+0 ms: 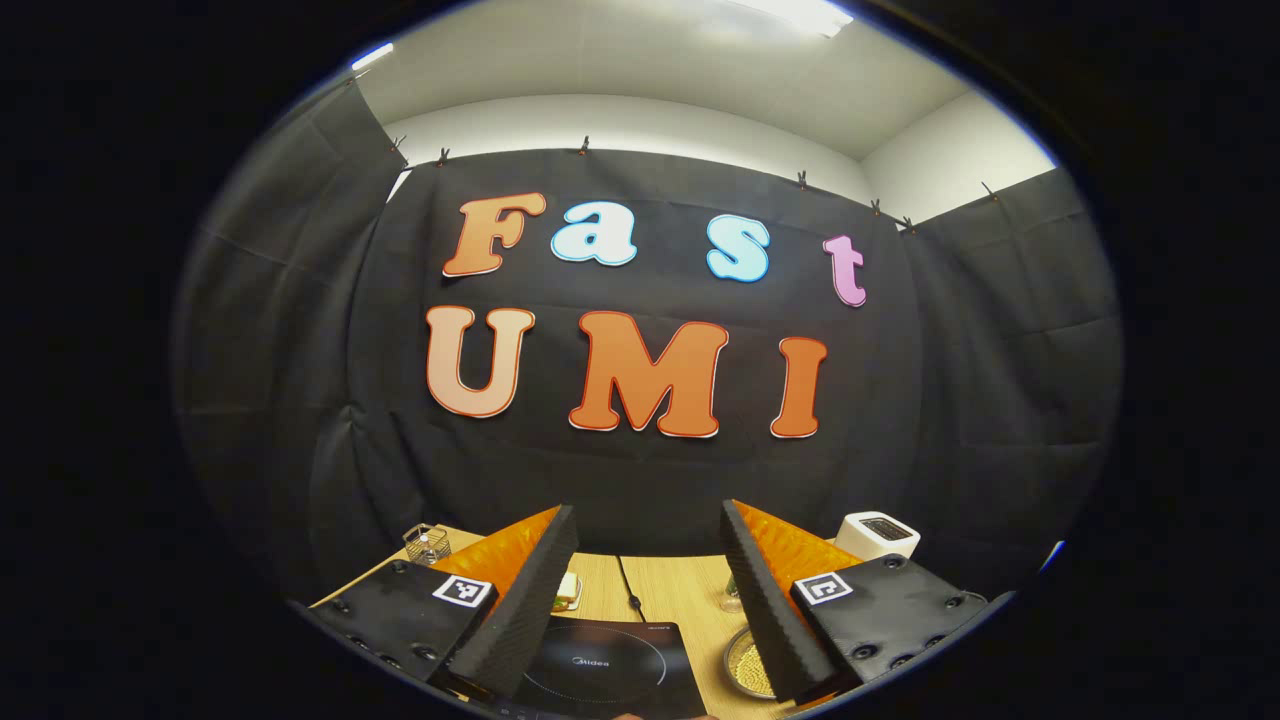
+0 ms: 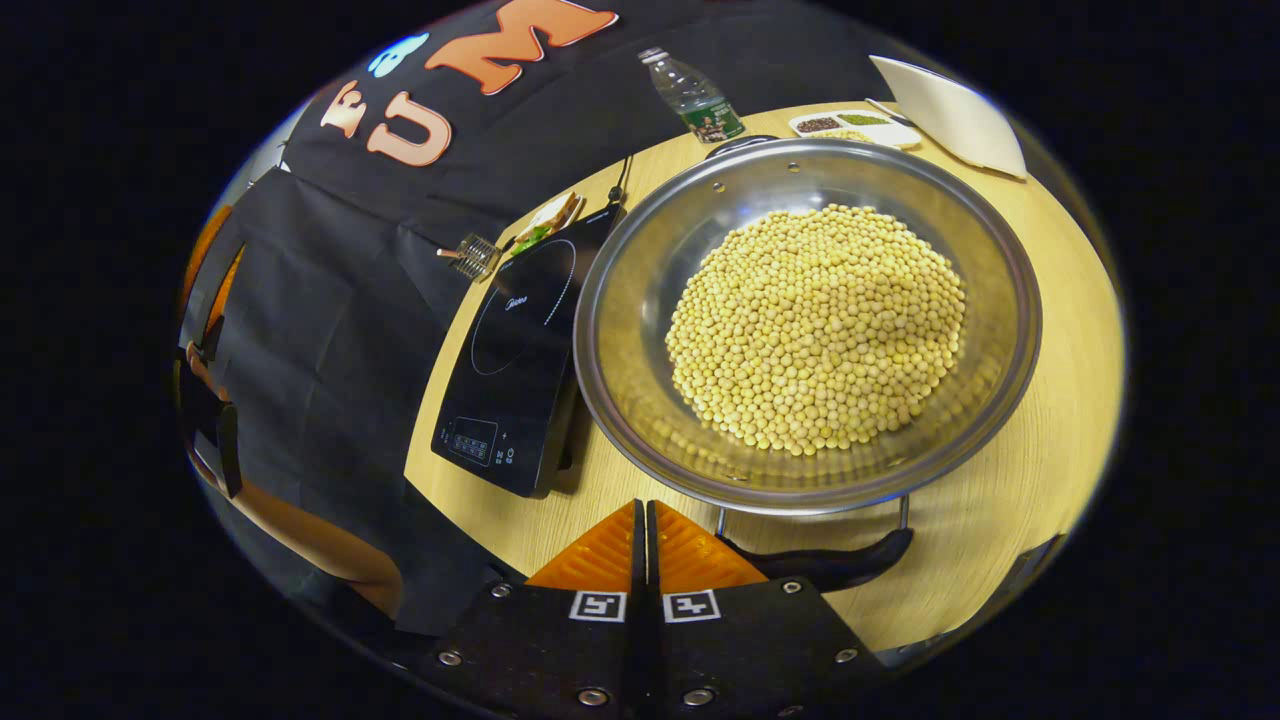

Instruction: First push the handle of the pot to place it horizontally, then grasp the pot with both hands and set it on the induction cooktop.

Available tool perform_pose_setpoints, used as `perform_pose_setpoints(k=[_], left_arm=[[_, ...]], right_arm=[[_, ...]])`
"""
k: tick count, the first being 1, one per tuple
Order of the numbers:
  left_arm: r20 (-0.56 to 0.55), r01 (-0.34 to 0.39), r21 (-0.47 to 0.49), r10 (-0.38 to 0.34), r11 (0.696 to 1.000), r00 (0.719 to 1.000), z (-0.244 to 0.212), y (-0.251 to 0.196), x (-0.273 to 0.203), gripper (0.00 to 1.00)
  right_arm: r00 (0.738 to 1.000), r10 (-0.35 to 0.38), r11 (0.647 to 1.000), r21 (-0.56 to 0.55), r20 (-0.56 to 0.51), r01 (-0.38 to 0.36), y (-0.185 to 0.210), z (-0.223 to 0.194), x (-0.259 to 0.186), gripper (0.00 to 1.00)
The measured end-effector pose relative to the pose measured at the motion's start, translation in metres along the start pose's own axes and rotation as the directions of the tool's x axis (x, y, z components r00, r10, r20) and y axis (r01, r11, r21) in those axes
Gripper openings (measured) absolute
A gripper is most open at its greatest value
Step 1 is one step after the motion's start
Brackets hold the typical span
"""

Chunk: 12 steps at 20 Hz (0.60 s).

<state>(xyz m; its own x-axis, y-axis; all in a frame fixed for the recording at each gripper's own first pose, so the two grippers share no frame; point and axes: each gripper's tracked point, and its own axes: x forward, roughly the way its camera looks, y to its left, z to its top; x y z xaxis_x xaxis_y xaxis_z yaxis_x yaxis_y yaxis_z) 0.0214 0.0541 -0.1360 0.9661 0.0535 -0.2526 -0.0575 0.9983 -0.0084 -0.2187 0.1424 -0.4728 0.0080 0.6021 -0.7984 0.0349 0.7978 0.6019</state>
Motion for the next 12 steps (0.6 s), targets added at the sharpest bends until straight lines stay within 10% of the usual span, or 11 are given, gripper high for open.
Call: perform_pose_setpoints(k=[12], left_arm=[[0.014,-0.032,0.034,0.032,0.999,0.999,0.005,0.004,-0.005,0.95]], right_arm=[[0.989,-0.142,0.990,0.016,0.043,0.141,-0.050,0.015,-0.021,0.00]])
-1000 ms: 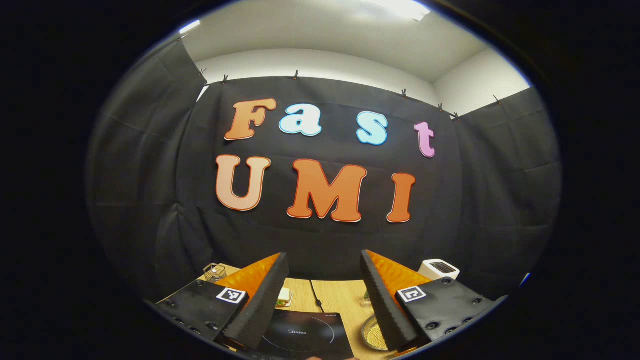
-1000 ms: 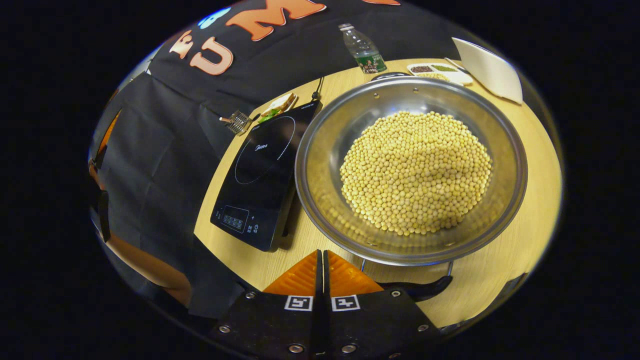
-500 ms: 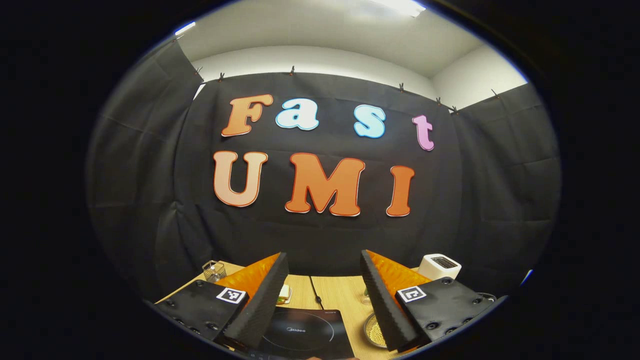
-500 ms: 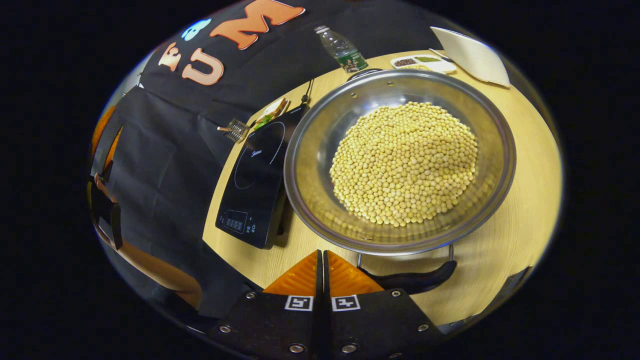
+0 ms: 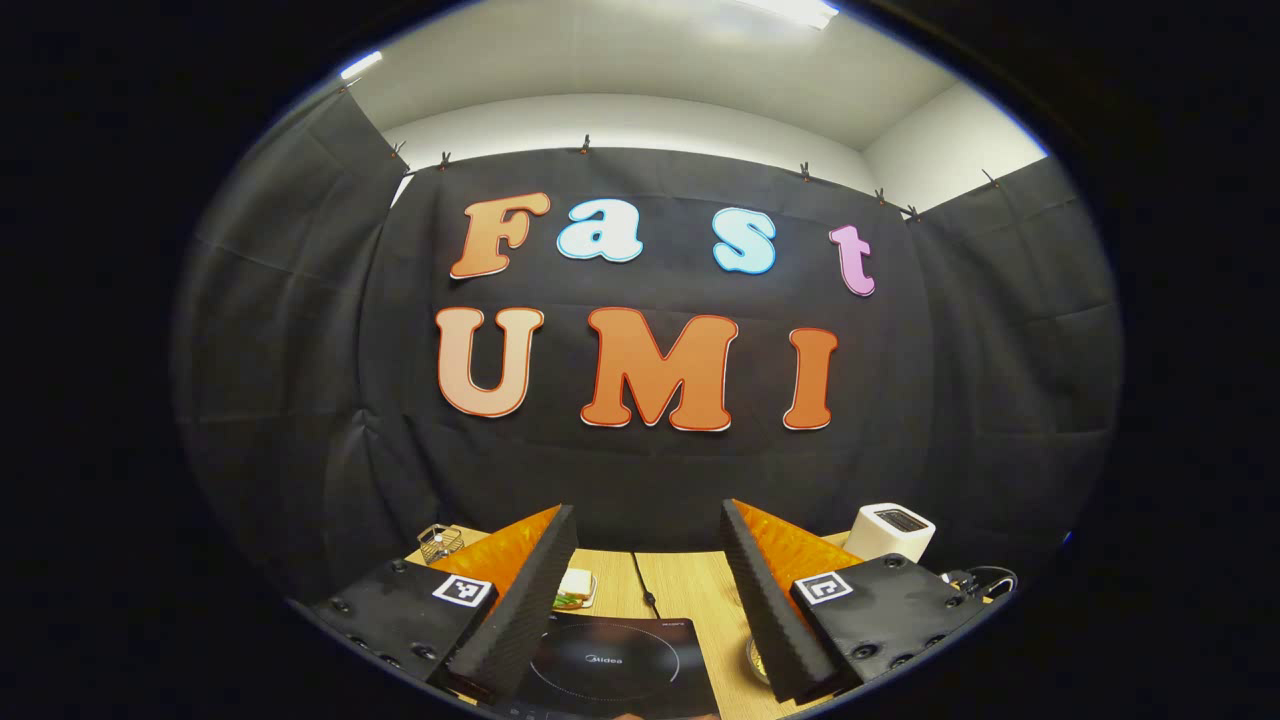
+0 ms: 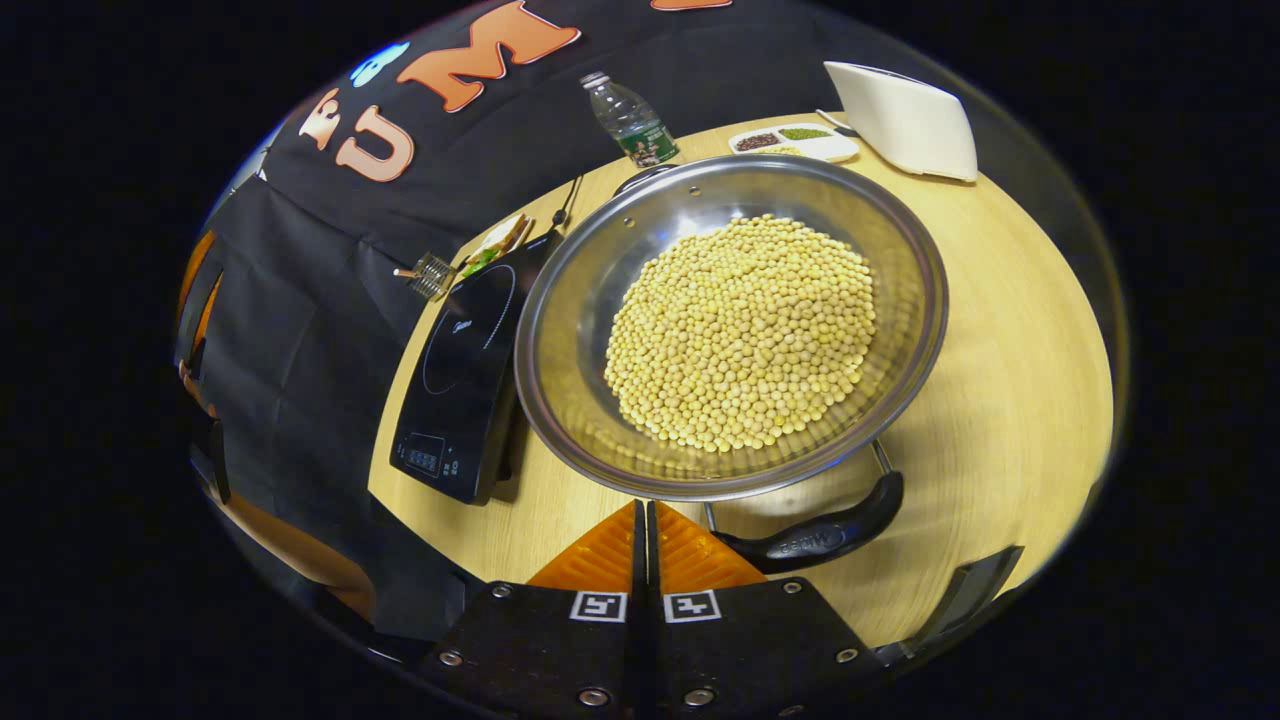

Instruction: First push the handle of the pot to place it horizontally, then grasp the pot with both hands and set it on the induction cooktop.

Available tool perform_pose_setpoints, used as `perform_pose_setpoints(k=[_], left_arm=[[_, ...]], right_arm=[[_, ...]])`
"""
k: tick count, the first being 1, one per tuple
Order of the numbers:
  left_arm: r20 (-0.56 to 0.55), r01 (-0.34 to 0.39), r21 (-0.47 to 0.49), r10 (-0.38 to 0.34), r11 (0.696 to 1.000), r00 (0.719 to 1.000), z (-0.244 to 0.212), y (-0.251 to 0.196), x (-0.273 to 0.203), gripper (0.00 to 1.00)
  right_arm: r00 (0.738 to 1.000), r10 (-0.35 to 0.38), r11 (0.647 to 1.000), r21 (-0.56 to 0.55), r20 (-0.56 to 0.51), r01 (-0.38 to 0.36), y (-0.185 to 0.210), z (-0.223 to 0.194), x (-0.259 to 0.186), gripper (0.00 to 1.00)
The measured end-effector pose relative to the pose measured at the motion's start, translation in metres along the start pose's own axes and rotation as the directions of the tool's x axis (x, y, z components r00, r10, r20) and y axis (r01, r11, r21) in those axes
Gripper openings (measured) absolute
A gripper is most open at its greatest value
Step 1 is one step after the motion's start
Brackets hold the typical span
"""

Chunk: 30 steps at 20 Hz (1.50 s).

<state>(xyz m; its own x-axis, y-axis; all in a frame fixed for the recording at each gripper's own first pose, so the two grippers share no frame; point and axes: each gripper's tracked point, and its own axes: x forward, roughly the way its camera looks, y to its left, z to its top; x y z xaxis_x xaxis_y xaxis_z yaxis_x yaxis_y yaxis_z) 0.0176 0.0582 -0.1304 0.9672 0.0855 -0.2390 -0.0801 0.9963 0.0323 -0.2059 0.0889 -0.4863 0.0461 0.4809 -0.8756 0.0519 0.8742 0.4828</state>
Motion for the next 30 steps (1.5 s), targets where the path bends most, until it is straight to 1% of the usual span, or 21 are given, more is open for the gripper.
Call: perform_pose_setpoints(k=[3,8,9,12,16,17,19,20,22,24,25,26,30], left_arm=[[0.018,-0.001,0.007,0.001,1.000,1.000,0.004,0.001,-0.005,0.94],[0.029,-0.015,0.037,0.013,0.999,0.999,-0.001,0.009,-0.002,0.93],[0.028,-0.017,0.040,0.016,0.999,0.999,-0.003,0.010,-0.001,0.93],[0.021,-0.012,0.030,0.011,0.999,1.000,-0.008,0.010,0.001,0.92],[0.006,-0.015,0.029,0.015,0.999,1.000,-0.017,0.013,0.007,0.93],[0.000,-0.016,0.028,0.016,0.999,1.000,-0.019,0.014,0.009,0.93],[-0.009,-0.016,0.026,0.016,1.000,1.000,-0.025,0.014,0.009,0.93],[-0.011,-0.015,0.024,0.016,1.000,1.000,-0.026,0.014,0.011,0.93],[-0.017,-0.014,0.021,0.014,1.000,1.000,-0.029,0.012,0.015,0.93],[-0.023,-0.009,0.013,0.010,1.000,1.000,-0.031,0.010,0.021,0.93],[-0.029,-0.007,0.010,0.007,1.000,1.000,-0.034,0.010,0.023,0.92],[-0.034,-0.004,0.007,0.004,1.000,0.999,-0.038,0.009,0.025,0.94],[-0.054,-0.002,0.006,0.002,1.000,0.999,-0.047,0.009,0.032,0.93]], right_arm=[[0.999,-0.036,0.999,0.017,0.014,0.036,-0.014,0.008,-0.003,0.00],[0.998,-0.065,0.997,0.050,0.026,0.063,-0.031,0.017,-0.008,0.00],[0.996,-0.081,0.995,0.054,0.027,0.079,-0.037,0.018,-0.009,0.00],[0.986,-0.161,0.987,0.034,0.047,0.159,-0.056,0.028,-0.013,0.00],[0.980,-0.190,0.981,0.050,0.051,0.187,-0.069,0.037,-0.012,0.00],[0.977,-0.208,0.977,0.053,0.055,0.205,-0.075,0.041,-0.012,0.00],[0.955,-0.291,0.956,0.062,0.055,0.287,-0.098,0.046,-0.014,0.00],[0.948,-0.316,0.947,0.079,0.051,0.311,-0.109,0.047,-0.015,0.00],[0.956,-0.291,0.949,0.135,0.036,0.284,-0.112,0.047,-0.017,0.00],[0.958,-0.285,0.945,0.180,0.046,0.272,-0.116,0.054,-0.018,0.00],[0.957,-0.286,0.941,0.205,0.054,0.270,-0.119,0.059,-0.019,0.00],[0.956,-0.286,0.938,0.224,0.062,0.266,-0.122,0.063,-0.019,0.00],[0.946,-0.316,0.920,0.271,0.080,0.284,-0.139,0.080,-0.020,0.00]])
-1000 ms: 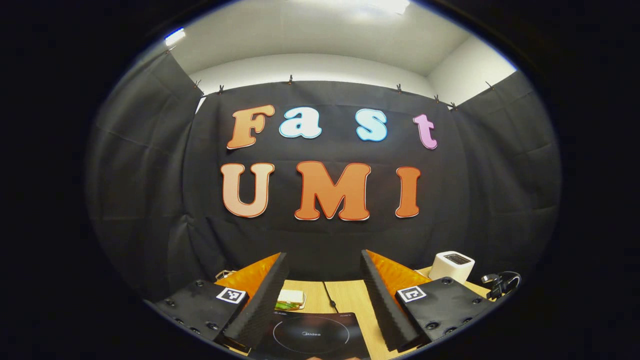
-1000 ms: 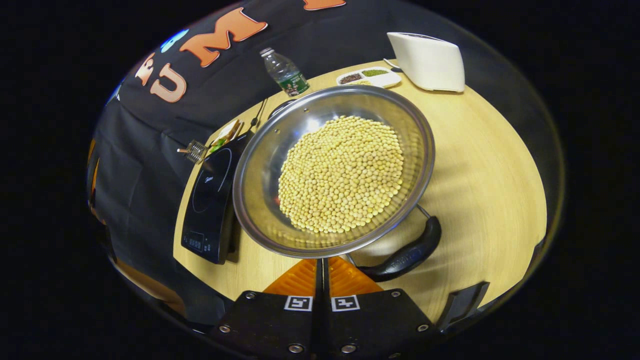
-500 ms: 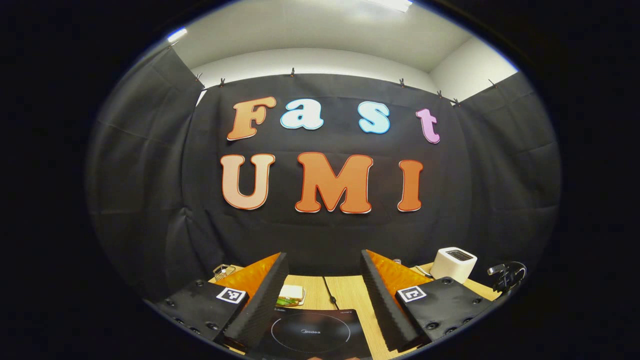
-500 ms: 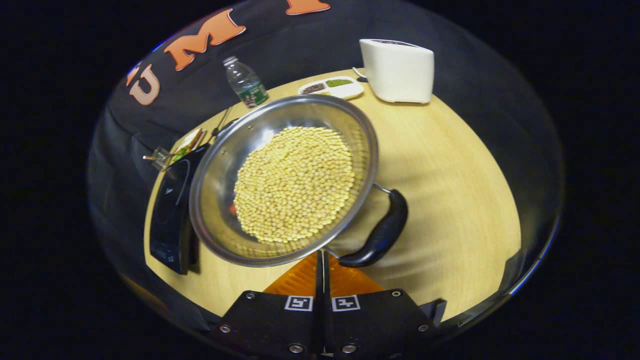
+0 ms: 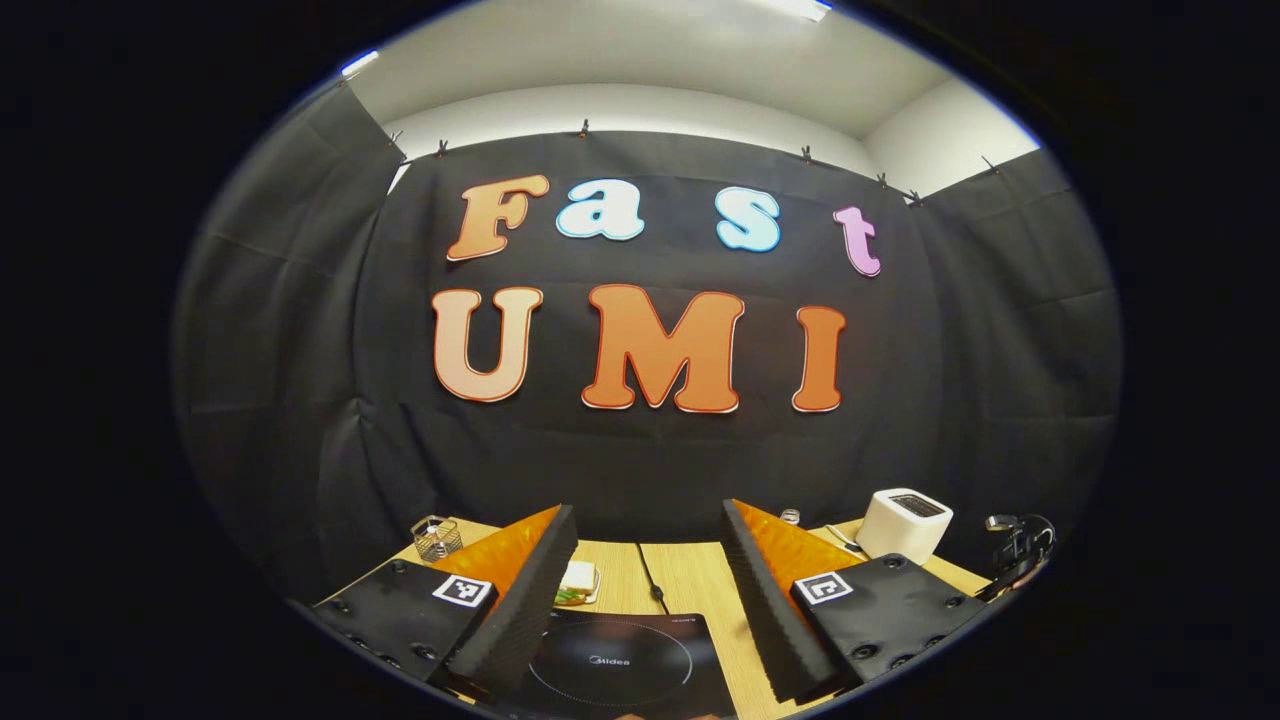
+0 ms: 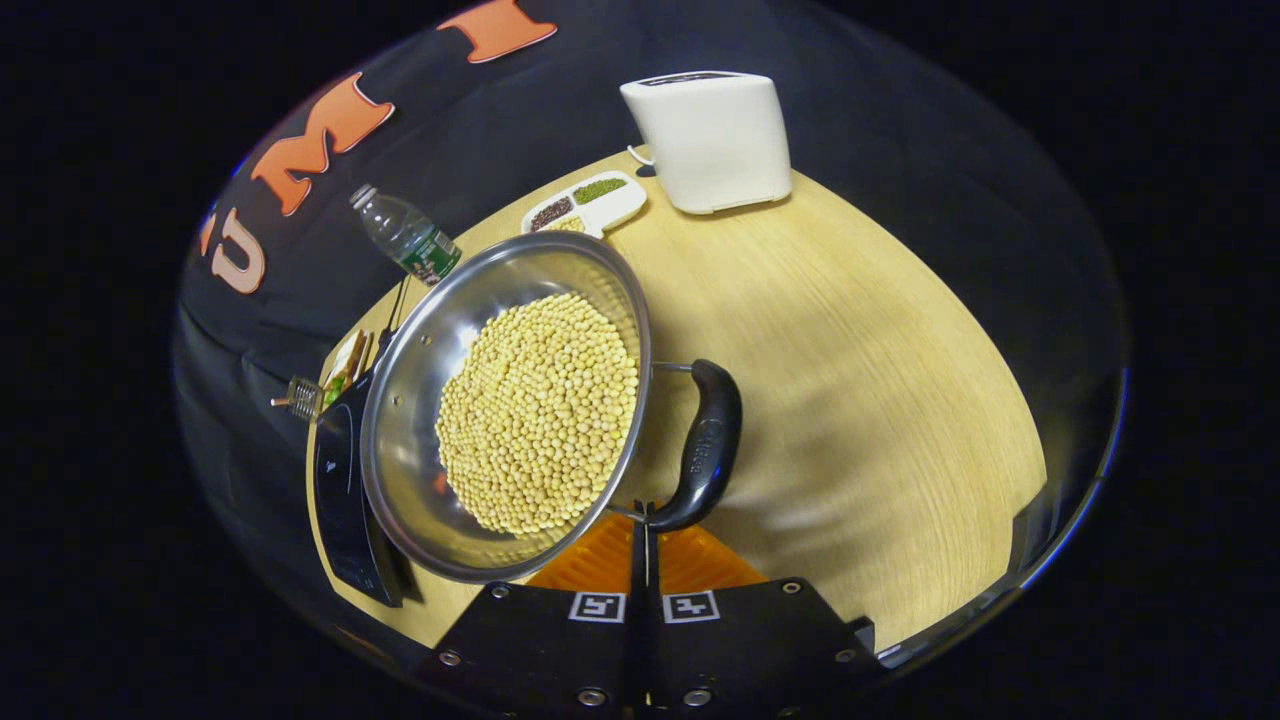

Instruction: First push the handle of the pot to place it horizontally, then grasp the pot with both hands and set it on the induction cooktop.

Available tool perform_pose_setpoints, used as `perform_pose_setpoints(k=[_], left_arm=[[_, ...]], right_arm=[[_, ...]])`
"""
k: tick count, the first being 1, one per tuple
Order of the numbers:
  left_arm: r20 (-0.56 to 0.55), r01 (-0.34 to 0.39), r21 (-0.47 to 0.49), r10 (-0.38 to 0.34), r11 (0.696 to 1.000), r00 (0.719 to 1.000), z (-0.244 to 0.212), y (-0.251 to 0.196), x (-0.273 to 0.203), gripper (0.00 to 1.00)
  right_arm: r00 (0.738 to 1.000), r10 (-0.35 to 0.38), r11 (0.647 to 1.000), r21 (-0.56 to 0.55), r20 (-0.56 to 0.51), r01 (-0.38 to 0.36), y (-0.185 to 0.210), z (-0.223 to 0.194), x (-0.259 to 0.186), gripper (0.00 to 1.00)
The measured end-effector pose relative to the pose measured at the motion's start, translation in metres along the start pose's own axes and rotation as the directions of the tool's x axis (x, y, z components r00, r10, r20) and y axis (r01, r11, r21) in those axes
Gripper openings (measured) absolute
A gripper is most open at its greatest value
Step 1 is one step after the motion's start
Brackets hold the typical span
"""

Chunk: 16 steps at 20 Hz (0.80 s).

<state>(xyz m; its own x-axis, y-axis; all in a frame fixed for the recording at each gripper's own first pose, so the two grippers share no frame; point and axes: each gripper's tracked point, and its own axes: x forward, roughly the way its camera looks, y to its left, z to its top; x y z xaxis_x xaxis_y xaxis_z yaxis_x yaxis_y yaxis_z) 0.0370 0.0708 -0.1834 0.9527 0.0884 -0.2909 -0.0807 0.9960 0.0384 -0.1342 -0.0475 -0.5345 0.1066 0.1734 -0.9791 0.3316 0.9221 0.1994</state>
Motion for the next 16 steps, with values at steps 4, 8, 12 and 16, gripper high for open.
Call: perform_pose_setpoints(k=[4,8,12,16], left_arm=[[-0.025,0.015,-0.007,-0.015,1.000,1.000,-0.010,-0.002,0.010,0.94],[-0.072,0.032,-0.018,-0.033,0.999,0.997,-0.031,-0.007,0.023,0.94],[-0.127,0.053,-0.030,-0.057,0.998,0.990,-0.053,-0.017,0.035,0.96],[-0.186,0.083,-0.034,-0.087,0.996,0.979,-0.078,-0.033,0.043,0.94]], right_arm=[[0.998,-0.055,0.998,0.011,0.038,0.054,-0.008,0.023,0.008,0.00],[0.995,-0.083,0.997,0.014,0.061,0.082,-0.013,0.042,0.014,0.00],[0.993,-0.088,0.996,0.039,0.080,0.085,-0.017,0.059,0.019,0.00],[0.989,-0.105,0.994,0.035,0.102,0.102,-0.019,0.077,0.030,0.00]])
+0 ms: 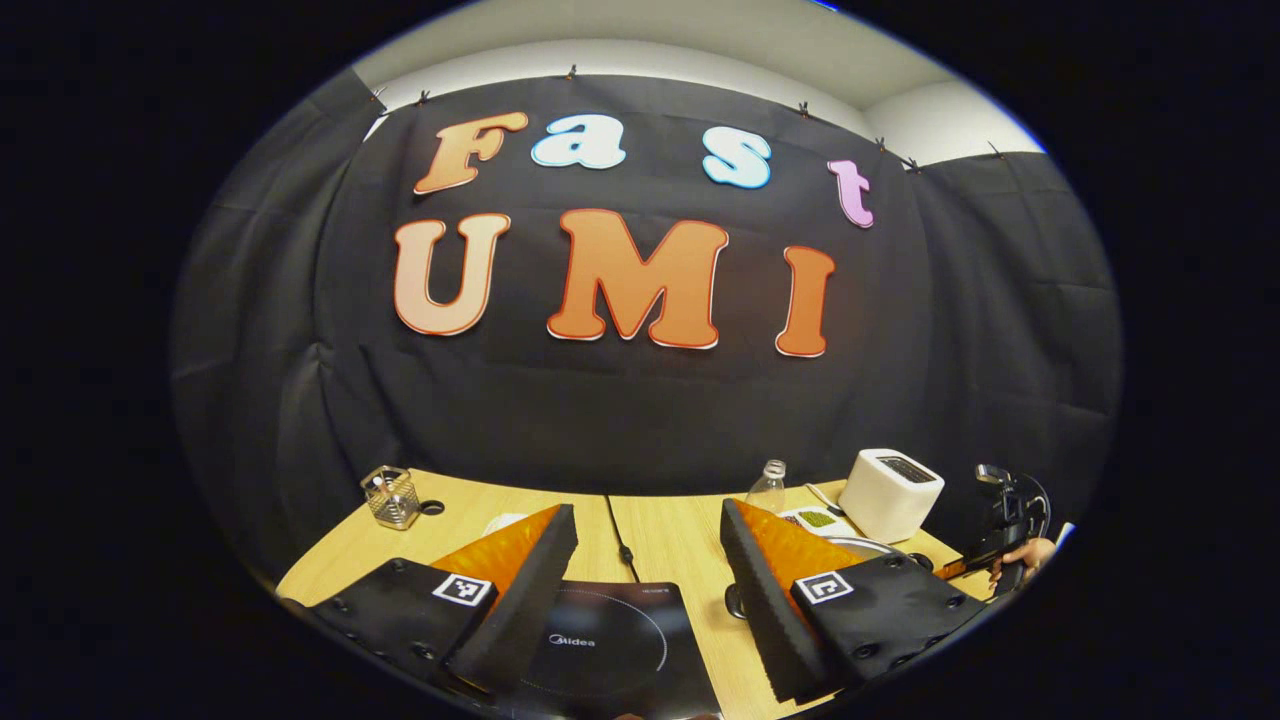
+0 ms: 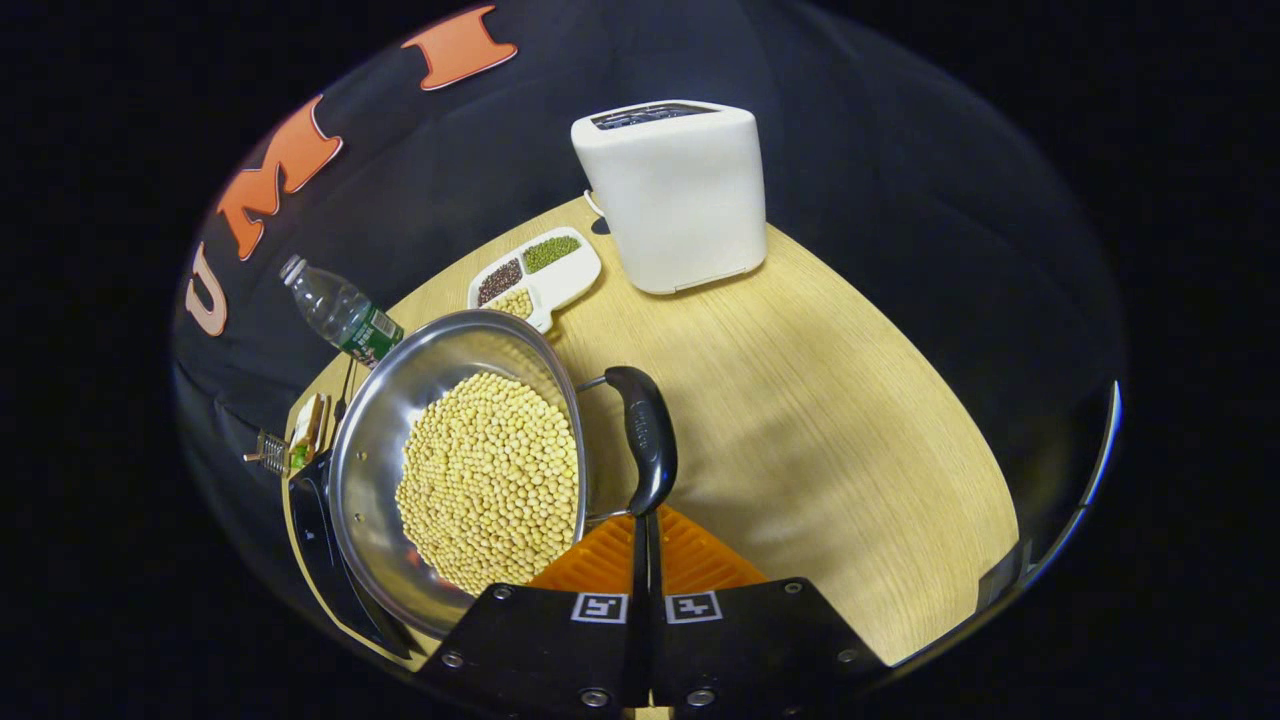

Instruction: First push the handle of the pot to place it horizontally, then grasp the pot with both hands and set it on the induction cooktop.

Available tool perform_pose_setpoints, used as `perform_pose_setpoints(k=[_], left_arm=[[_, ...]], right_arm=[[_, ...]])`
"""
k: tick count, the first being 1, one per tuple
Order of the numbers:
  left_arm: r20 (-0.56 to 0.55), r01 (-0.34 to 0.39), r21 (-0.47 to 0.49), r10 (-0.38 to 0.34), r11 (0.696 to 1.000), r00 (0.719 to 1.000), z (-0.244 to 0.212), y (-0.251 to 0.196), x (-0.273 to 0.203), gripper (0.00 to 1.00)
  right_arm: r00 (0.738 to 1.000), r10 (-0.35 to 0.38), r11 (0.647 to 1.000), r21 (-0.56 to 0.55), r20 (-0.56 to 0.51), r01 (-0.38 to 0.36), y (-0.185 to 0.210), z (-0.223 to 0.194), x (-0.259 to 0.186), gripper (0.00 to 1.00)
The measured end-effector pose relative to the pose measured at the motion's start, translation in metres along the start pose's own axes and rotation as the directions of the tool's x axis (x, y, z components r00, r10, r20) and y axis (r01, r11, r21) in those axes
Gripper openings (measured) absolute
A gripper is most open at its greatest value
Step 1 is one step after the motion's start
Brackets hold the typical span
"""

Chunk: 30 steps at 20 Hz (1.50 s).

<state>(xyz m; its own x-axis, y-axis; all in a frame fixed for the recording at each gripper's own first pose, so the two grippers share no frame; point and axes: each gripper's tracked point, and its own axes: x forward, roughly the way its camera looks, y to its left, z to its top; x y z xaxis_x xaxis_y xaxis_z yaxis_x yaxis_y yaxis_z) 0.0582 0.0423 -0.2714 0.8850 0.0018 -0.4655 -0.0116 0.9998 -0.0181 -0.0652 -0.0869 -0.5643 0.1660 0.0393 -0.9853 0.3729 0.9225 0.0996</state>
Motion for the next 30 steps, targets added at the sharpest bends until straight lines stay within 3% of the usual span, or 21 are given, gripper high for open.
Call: perform_pose_setpoints(k=[3,7,9,14,16,20,21,22,23,24,26,30], left_arm=[[-0.061,0.024,0.035,-0.022,0.999,0.998,-0.022,-0.015,0.011,0.95],[-0.162,0.066,0.045,-0.058,0.997,0.985,-0.058,-0.039,0.024,0.92],[-0.208,0.084,0.027,-0.077,0.996,0.975,-0.071,-0.049,0.032,0.95],[-0.341,0.104,-0.014,-0.102,0.995,0.934,-0.115,-0.067,0.052,0.95],[-0.402,0.122,-0.051,-0.133,0.991,0.906,-0.133,-0.080,0.057,0.95],[-0.512,0.135,-0.084,-0.159,0.987,0.844,-0.175,-0.098,0.075,0.95],[-0.531,0.131,-0.082,-0.155,0.988,0.833,-0.183,-0.102,0.077,0.96],[-0.548,0.140,-0.087,-0.165,0.986,0.820,-0.190,-0.109,0.080,0.95],[-0.565,0.146,-0.095,-0.175,0.985,0.806,-0.198,-0.118,0.081,0.97],[-0.578,0.153,-0.097,-0.181,0.983,0.796,-0.203,-0.124,0.084,0.97],[-0.590,0.145,-0.085,-0.167,0.986,0.790,-0.211,-0.128,0.095,0.94],[-0.628,0.104,-0.068,-0.124,0.992,0.769,-0.236,-0.127,0.111,0.95]], right_arm=[[0.999,-0.020,1.000,0.000,0.031,0.020,-0.004,0.017,0.011,0.00],[0.999,0.017,0.999,0.036,0.046,-0.019,0.002,0.030,0.022,0.04],[0.998,0.026,0.999,0.038,0.052,-0.028,0.003,0.035,0.024,0.00],[0.996,0.042,0.998,0.040,0.077,-0.045,0.001,0.041,0.018,0.00],[0.988,0.028,1.000,-0.004,0.150,-0.028,-0.002,0.058,0.005,0.03],[0.969,0.073,0.995,-0.078,0.234,-0.056,0.012,0.082,-0.021,0.27],[0.967,0.084,0.993,-0.102,0.240,-0.061,0.019,0.083,-0.023,0.22],[0.965,0.098,0.990,-0.120,0.242,-0.071,0.026,0.084,-0.021,0.41],[0.965,0.109,0.988,-0.130,0.237,-0.080,0.033,0.084,-0.020,0.46],[0.966,0.113,0.987,-0.136,0.231,-0.083,0.039,0.082,-0.017,0.58],[0.970,0.090,0.986,-0.156,0.226,-0.055,0.040,0.082,-0.006,0.71],[0.976,0.050,0.980,-0.201,0.210,-0.007,0.037,0.080,0.010,0.82]])
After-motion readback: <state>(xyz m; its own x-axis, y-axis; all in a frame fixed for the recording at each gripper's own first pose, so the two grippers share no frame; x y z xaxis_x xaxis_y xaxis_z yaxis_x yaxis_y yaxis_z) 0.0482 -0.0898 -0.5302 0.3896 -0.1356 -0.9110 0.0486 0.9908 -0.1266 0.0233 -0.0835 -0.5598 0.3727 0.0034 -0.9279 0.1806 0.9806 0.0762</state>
